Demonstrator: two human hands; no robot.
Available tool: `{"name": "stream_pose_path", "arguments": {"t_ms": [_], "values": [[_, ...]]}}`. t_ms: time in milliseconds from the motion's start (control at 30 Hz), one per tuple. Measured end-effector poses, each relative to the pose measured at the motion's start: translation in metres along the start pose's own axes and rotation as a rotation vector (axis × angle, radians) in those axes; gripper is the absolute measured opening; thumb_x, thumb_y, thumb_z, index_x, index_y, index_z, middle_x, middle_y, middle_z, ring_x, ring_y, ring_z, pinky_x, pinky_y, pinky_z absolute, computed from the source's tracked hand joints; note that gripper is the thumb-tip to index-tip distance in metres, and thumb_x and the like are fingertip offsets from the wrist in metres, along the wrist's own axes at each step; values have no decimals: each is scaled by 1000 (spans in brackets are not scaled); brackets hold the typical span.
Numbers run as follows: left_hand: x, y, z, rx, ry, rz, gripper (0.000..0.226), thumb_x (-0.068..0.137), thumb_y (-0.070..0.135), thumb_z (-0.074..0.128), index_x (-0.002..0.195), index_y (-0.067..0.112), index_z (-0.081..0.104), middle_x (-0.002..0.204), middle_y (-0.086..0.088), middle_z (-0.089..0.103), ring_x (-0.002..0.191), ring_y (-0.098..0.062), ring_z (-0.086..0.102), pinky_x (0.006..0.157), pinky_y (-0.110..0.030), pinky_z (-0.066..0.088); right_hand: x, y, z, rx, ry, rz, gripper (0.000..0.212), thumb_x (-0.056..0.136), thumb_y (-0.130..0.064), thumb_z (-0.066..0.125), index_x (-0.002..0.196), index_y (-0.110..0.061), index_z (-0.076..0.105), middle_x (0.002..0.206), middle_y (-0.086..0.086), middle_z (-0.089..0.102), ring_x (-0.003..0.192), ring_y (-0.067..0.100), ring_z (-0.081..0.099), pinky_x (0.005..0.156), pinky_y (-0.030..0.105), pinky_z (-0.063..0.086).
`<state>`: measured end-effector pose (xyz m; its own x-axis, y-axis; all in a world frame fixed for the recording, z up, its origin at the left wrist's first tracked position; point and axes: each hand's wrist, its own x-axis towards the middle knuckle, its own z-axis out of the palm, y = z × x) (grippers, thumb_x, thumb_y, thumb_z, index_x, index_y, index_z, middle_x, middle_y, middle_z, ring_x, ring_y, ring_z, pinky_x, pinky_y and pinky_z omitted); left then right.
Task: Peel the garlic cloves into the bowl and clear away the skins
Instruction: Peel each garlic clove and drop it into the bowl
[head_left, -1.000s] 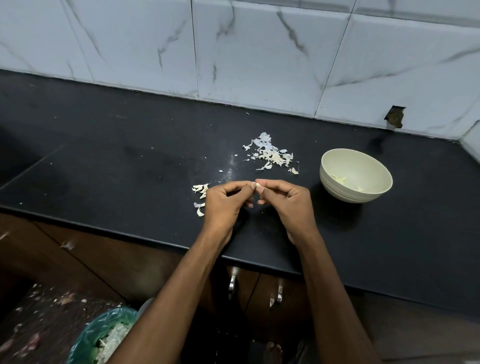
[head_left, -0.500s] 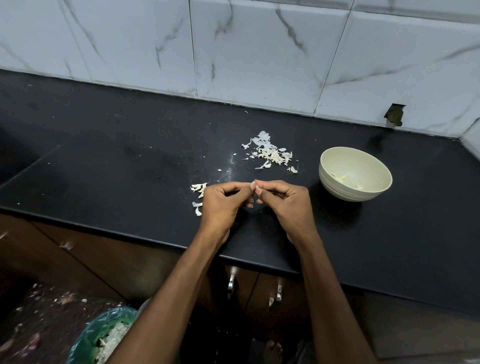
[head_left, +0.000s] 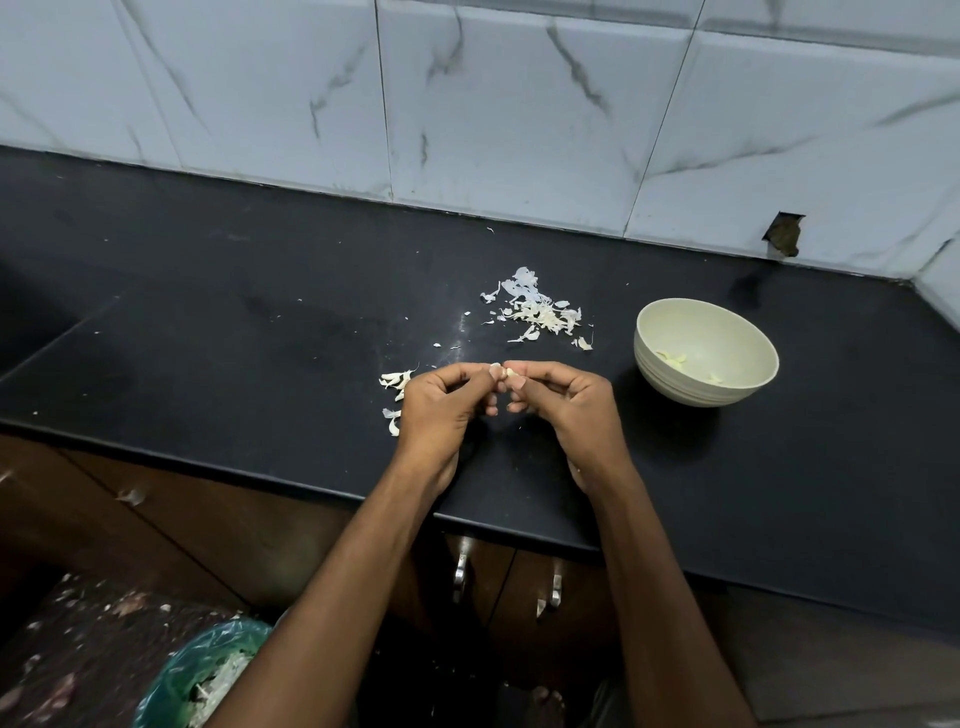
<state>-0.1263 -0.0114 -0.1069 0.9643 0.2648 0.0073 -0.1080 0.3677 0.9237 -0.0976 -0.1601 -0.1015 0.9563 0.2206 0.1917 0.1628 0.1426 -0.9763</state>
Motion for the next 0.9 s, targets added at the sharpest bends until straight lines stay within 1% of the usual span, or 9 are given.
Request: {"name": "stream_pose_path", "arguments": {"t_ms": [167,267,333,467,600,667,733,833,900], "values": [[-4,5,3,-61,-2,-29,10,94,1,69,96,-7,74,80,-17,68,65,-16,58,62,-23,53,0,3,0,-63,-26,-21,18,96,-1,70,112,-2,77,99,11,80,91,22,76,81,30,61],[-3,5,2,-94,12,-44,11,94,2,70,97,-8,74,85,-21,68,74,-24,59,69,-28,54,0,3,2,-31,1,-8,15,96,-1,70,109,-2,76,96,12,80,85,18,75,77,27,60],[-1,3,1,-84,39,-33,14,93,2,71,103,-8,73,90,-22,68,78,-24,60,70,-29,54,0,1,2,-1,55,10,13,96,0,69,107,0,76,91,11,79,80,13,72,72,25,59],[-2,-2,2,75,73,55,14,92,8,77,98,-4,73,79,-13,70,66,-18,62,64,-30,55,-1,-1,6,3,187,15,13,97,4,66,107,2,74,88,14,77,79,14,72,67,26,60],[-2,-8,4,224,39,141,17,88,10,80,86,-4,70,67,-15,65,57,-19,58,57,-27,50,-21,-7,-4,-120,273,-68,15,96,1,70,104,-10,76,91,8,78,83,15,74,68,29,61],[1,-10,4,211,20,121,5,91,5,76,92,0,75,75,-22,69,59,-19,59,61,-30,52,-35,-15,-18,-201,329,-123,15,95,-2,73,104,-13,78,91,4,78,82,13,73,69,29,61],[4,-13,4,186,19,94,13,96,1,69,104,6,78,80,-24,70,63,-19,60,65,-32,53,-43,-33,-37,-265,404,-187,15,94,-3,74,105,-11,80,93,3,78,79,12,71,71,29,61],[5,-16,2,266,24,137,31,97,-4,65,119,14,75,95,-5,76,74,-12,67,76,-21,56,-39,-64,-70,-498,517,-296,18,94,-5,73,105,-16,81,103,-1,77,81,6,72,78,19,57],[4,-15,1,400,15,203,34,96,-6,66,122,14,75,108,3,76,93,-5,72,92,-20,55,-29,-78,-90,-662,554,-320,24,94,-2,70,107,-19,82,106,-5,75,87,1,70,80,9,50]]}}
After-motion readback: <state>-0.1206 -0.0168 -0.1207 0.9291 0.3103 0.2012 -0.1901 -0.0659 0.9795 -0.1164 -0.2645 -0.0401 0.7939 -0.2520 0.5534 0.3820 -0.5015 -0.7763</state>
